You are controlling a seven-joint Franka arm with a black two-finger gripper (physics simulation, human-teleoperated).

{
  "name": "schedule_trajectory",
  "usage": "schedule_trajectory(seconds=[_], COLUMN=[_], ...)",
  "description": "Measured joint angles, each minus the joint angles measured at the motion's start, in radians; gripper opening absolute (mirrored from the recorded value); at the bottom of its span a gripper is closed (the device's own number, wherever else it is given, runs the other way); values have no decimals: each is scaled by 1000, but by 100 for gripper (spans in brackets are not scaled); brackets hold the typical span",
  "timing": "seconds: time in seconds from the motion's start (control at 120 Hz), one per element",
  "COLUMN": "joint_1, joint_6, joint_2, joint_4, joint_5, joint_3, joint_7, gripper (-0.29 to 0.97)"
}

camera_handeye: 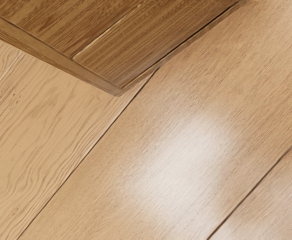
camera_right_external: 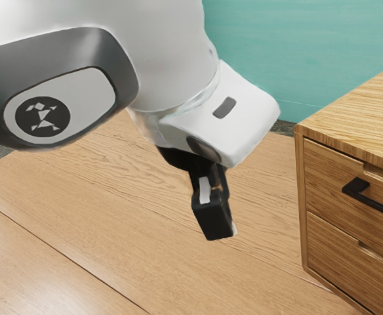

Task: Pull the drawer handle with one arm to open the drawer

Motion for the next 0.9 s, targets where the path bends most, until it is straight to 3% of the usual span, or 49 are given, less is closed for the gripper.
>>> schedule_trajectory(seconds=[0.175,0.325,0.567,0.9], joint_1=[-1,-6,2,20], joint_6=[291,451,591,699], joint_2=[43,56,129,169], joint_4=[-125,-131,-127,-129], joint_5=[89,80,37,30], joint_3=[-36,-61,-59,-59], joint_7=[182,329,501,650], gripper=[67,66,49,38])
